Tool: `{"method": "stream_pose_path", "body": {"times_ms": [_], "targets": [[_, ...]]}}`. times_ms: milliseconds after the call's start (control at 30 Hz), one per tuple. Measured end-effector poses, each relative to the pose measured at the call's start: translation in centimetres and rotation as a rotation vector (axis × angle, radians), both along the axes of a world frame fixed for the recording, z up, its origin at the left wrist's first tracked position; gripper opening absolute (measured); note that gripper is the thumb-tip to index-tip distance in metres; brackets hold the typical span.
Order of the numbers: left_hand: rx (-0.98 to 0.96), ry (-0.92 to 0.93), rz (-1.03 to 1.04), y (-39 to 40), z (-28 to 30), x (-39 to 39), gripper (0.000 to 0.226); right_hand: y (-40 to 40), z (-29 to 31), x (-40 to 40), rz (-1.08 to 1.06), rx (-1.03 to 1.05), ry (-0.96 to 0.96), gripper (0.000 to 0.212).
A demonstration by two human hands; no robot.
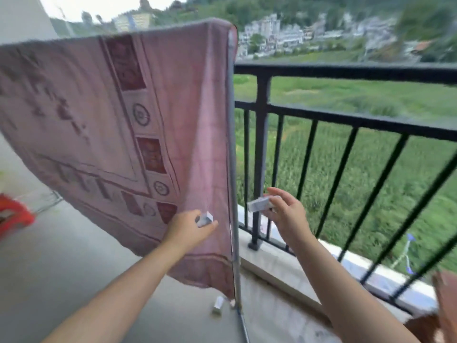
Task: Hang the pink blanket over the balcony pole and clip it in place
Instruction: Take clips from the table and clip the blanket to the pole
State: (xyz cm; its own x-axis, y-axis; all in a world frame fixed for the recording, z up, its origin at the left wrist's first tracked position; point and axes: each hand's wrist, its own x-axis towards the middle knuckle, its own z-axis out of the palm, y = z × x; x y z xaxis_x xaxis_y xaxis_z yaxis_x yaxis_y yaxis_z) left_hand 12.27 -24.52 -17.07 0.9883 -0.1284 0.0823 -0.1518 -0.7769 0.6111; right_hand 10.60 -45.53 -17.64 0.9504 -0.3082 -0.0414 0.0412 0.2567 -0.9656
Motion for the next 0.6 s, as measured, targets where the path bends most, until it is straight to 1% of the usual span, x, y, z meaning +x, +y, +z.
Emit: {"method": "stream_pose_path", "body": {"times_ms": [67, 133, 167, 200, 267, 333, 400, 433, 500, 600], "targets": [[-0.035, -0.065, 0.045, 0.9, 1.3, 1.7, 0.042, 0.9, 1.3, 2.2, -0.023, 0.007, 0.006, 0.026], [-0.029, -0.150, 0.041, 1.3, 2.5, 3.6, 0.023, 1.3, 2.3, 4.6, -0.040, 0.021, -0.003, 0.029], [-0.020, -0.199, 0.039, 1.2, 3.3, 4.4, 0.011, 1.2, 2.8, 5.8, -0.054, -0.019, -0.004, 0.031], [-0.034, -0.244, 0.033, 0.9, 4.1, 5.2, 0.007, 1.1, 3.4, 7.1, -0.062, -0.099, -0.006, 0.032], [-0.099, -0.341, 0.007, -0.1, 5.8, 6.9, 0.006, 0.6, 5.1, 9.5, -0.029, -0.243, -0.052, 0.027], [-0.138, -0.429, 0.013, -2.0, 7.8, 8.6, 0.011, -0.1, 7.5, 12.2, 0.030, -0.327, -0.124, 0.021], [-0.169, -0.509, 0.054, -4.2, 9.8, 10.3, 0.018, -0.8, 10.2, 15.0, 0.095, -0.380, -0.213, 0.010], [-0.176, -0.557, 0.074, -5.3, 10.7, 11.1, 0.021, -1.2, 11.4, 16.5, 0.117, -0.422, -0.259, 0.010], [-0.145, -0.664, 0.136, -7.3, 11.7, 12.7, 0.025, -1.8, 13.3, 19.3, 0.182, -0.494, -0.343, 0.019], [-0.135, -0.780, 0.293, -9.1, 12.3, 15.0, 0.025, -2.3, 15.4, 22.5, 0.363, -0.437, -0.446, 0.024]]}}
